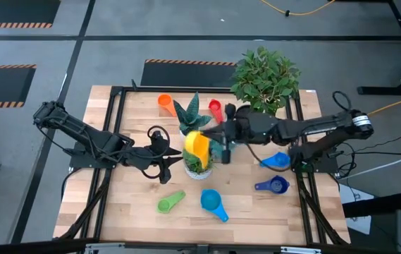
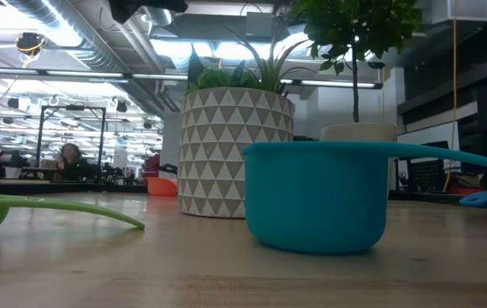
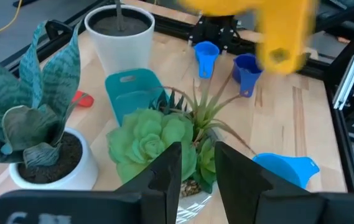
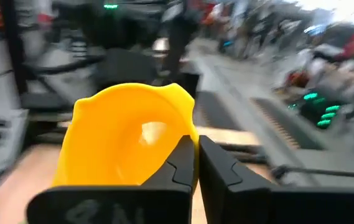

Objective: Nest measuring cups in basket
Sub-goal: Stack the yellow measuring cup on top of the left blue measuring cup

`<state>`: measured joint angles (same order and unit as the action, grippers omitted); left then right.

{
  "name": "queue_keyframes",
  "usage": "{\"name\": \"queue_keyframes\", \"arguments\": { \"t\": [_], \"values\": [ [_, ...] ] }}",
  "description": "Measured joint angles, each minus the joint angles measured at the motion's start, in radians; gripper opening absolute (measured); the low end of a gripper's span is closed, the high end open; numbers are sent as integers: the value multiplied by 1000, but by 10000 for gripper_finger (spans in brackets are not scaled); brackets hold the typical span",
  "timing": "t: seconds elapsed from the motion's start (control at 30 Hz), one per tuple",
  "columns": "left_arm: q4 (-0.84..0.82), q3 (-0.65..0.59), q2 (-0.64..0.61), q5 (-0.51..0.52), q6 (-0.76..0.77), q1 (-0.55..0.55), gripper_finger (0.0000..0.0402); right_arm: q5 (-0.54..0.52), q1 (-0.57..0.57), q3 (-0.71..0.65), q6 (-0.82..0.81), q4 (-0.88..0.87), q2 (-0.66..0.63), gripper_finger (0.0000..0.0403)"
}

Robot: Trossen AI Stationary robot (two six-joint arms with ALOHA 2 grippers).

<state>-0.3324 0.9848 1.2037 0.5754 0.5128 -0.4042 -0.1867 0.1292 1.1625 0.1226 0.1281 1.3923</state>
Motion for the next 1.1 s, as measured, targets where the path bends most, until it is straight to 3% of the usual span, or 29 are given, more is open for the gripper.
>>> {"name": "queue_keyframes", "arguments": {
  "t": [0.33,0.7,1.1],
  "values": [
    [0,0,0,0,-1,0,91,270,70,0,-264,-335,-20,13],
    [-6,0,0,-1,7,0,90,279,208,0,-303,-401,62,13],
    [-5,0,0,-11,9,0,87,277,225,0,-300,-401,178,14]
  ]
}}
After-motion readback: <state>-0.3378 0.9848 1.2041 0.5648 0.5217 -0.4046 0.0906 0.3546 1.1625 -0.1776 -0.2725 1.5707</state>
